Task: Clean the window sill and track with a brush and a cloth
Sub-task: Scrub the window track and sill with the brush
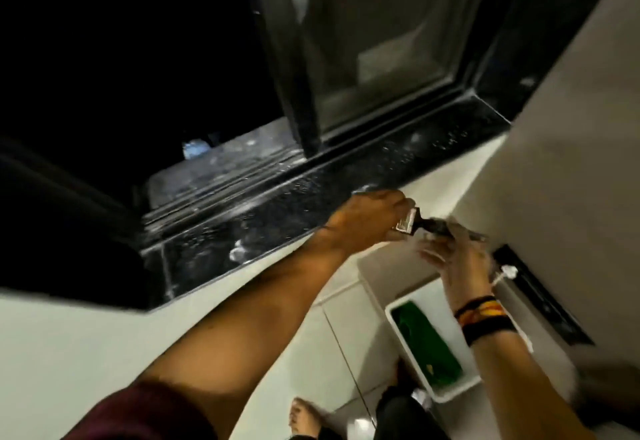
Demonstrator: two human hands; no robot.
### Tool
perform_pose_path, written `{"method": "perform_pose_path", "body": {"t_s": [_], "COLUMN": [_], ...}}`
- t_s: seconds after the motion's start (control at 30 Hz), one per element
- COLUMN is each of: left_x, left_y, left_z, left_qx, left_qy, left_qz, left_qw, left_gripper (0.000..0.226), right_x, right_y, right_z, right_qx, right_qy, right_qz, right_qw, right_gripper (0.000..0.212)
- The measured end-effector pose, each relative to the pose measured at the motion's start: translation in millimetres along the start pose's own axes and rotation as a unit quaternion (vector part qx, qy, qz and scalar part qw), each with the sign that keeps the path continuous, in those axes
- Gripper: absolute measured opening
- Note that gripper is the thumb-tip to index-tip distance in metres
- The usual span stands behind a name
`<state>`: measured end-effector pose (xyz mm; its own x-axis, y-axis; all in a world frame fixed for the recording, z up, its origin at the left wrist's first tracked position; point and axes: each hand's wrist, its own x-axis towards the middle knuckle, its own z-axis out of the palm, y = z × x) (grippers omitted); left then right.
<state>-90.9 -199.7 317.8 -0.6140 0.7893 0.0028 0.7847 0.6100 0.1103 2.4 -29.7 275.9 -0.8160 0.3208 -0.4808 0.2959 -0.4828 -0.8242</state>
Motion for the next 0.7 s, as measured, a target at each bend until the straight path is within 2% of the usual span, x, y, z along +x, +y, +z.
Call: {"method": "perform_pose_path", "body": {"t_s": [0.1, 0.2, 0.3, 0.37, 0.43, 0.5, 0.57, 0.63, 0.7], "left_x": [-63, -131, -205, -253, -286, -300, -298, -290, -284], "left_y": [-31, -50, -65, -71, -74, -76, -80, -81, -83], "left_z": [-41, -49, -29, -6, 16, 31, 41, 45, 47], "left_qx": [-0.03, -0.032, -0.021, -0.028, -0.037, -0.035, -0.044, -0.068, -0.073], "left_qy": [0.072, 0.152, 0.159, 0.147, 0.128, 0.106, 0.105, 0.122, 0.125], "left_qz": [-0.097, -0.218, -0.338, -0.421, -0.498, -0.546, -0.563, -0.591, -0.611], "left_qw": [0.992, 0.963, 0.928, 0.895, 0.857, 0.831, 0.819, 0.794, 0.778], "left_gripper": [0.07, 0.076, 0.078, 0.075, 0.075, 0.078, 0.078, 0.076, 0.074], "right_x": [-22, -29, -30, -32, -30, -26, -22, -19, -20], "right_y": [-36, -68, -101, -114, -120, -120, -112, -99, -75], "right_z": [79, 142, 201, 237, 266, 288, 308, 320, 330], "right_qx": [-0.109, -0.192, -0.303, -0.406, -0.502, -0.612, -0.688, -0.724, -0.746], "right_qy": [-0.095, -0.152, -0.174, -0.196, -0.208, -0.194, -0.167, -0.152, -0.162], "right_qz": [-0.068, -0.144, -0.238, -0.283, -0.313, -0.366, -0.421, -0.436, -0.411], "right_qw": [0.987, 0.959, 0.906, 0.847, 0.779, 0.674, 0.566, 0.512, 0.499], "right_gripper": [0.033, 0.031, 0.038, 0.047, 0.048, 0.047, 0.041, 0.037, 0.037]}}
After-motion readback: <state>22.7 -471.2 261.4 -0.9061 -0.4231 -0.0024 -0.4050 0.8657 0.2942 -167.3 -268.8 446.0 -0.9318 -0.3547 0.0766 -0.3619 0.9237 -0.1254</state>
